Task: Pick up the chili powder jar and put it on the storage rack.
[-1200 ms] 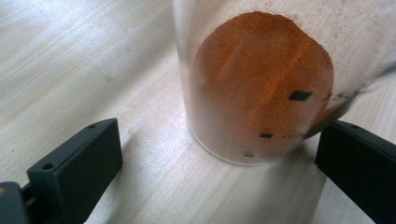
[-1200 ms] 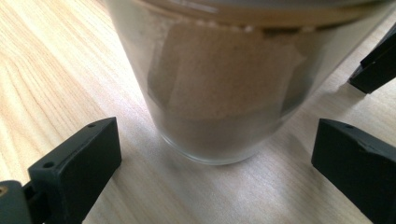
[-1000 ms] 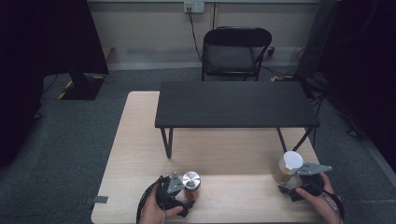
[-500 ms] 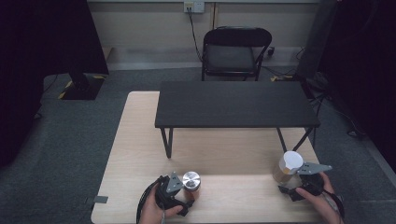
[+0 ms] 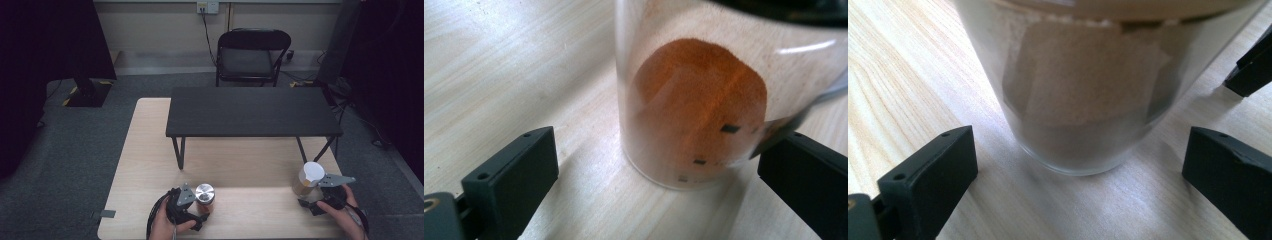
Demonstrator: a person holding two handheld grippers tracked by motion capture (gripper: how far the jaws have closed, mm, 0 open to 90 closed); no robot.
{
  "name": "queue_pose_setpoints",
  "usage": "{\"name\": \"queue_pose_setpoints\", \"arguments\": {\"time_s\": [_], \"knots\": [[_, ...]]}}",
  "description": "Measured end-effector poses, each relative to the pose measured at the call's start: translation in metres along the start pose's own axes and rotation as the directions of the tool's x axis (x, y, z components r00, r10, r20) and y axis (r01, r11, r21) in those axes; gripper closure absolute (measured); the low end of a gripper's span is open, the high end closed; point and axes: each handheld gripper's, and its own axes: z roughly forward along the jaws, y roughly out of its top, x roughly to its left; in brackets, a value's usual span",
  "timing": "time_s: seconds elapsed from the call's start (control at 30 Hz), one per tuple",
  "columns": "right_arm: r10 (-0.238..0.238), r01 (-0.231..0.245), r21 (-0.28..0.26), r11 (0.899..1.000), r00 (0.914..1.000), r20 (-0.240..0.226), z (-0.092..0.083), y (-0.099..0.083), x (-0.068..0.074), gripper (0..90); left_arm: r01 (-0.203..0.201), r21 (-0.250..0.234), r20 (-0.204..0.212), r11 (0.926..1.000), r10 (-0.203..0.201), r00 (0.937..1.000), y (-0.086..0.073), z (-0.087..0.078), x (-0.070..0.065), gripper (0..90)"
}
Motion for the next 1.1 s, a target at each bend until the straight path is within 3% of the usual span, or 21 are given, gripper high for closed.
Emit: {"name": "queue_pose_setpoints", "arguments": {"time_s": [0.57,1.1], "knots": [[0.001,-0.001,0.000,1.000,1.0000,-0.001,0.000,0.000,0.000,0.0,0.041,-0.045,0.004,0.9981,-0.041,0.9991,-0.001,0.004,-0.003,3.0],[0.001,-0.001,0.001,1.000,1.0000,0.000,0.000,0.000,0.000,0.0,0.041,-0.069,0.014,0.9967,-0.040,0.9991,0.000,0.010,-0.007,13.8]]}}
